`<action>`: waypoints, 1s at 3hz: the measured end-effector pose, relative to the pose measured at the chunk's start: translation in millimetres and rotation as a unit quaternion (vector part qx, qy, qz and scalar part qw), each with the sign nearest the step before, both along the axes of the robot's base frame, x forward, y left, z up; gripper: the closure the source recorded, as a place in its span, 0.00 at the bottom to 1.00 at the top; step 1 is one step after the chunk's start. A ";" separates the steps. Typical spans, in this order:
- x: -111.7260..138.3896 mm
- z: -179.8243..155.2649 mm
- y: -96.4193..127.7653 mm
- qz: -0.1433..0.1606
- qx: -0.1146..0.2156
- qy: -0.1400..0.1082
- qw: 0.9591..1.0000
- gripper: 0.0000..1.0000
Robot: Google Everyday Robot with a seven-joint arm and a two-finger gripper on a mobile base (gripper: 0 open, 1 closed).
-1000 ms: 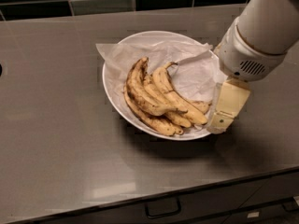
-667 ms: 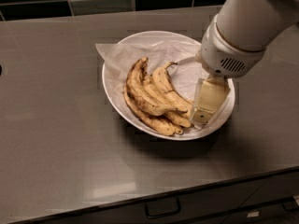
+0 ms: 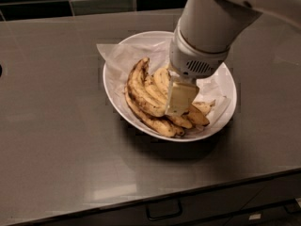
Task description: Pick banana from white bowl
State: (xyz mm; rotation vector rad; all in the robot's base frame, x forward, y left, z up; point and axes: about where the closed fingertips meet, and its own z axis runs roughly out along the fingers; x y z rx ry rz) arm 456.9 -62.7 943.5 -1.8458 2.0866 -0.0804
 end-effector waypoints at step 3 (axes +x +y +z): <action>-11.5 4.3 22.6 -0.001 0.017 -0.011 1.000 0.32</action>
Offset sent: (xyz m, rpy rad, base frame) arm -0.0104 0.0332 0.0037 0.0184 -0.0251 0.0497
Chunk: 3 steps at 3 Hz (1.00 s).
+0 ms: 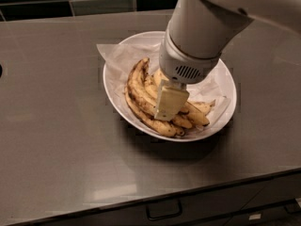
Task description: Pick banana from white bowl
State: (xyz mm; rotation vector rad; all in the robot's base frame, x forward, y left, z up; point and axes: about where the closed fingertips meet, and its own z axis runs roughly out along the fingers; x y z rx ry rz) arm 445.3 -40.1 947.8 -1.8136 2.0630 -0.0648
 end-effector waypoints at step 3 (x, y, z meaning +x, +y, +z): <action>-4.4 -25.5 11.2 0.003 0.028 0.042 0.999 0.35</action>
Offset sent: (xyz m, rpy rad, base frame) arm 0.0016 0.0041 -0.0373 0.0483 0.1017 -0.0223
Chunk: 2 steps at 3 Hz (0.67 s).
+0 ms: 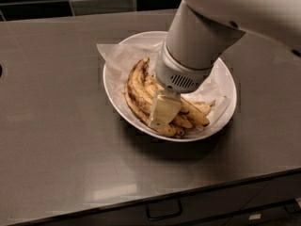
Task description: Pick banana from white bowl
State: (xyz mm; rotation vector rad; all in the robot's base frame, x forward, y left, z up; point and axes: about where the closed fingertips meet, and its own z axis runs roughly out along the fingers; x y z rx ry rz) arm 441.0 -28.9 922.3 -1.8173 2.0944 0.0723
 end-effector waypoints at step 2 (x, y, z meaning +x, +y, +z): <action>-2.8 -6.4 13.1 0.003 0.015 0.011 1.000 0.48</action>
Offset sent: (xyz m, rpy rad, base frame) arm -0.0017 0.0170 -0.0125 0.0455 0.0344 -0.0029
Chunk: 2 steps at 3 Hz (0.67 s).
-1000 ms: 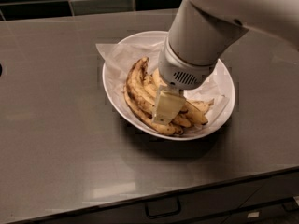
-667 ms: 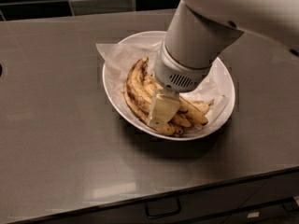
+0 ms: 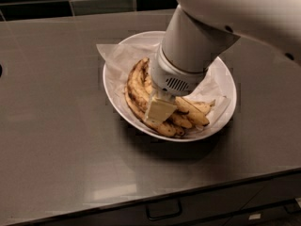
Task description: Pick banana from white bowl
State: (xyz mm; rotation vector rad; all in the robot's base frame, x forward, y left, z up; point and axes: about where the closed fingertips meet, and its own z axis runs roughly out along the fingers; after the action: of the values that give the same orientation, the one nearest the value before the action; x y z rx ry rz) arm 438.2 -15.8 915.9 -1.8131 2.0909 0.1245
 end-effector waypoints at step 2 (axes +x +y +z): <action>-0.8 4.2 1.6 -0.003 0.002 -0.008 1.000 0.71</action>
Offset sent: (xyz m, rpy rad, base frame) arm 0.0006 0.0016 0.0021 0.0085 -0.0271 -0.0181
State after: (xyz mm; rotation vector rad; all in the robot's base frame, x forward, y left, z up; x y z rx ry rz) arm 437.4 -14.2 920.1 -1.7999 2.0843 0.1115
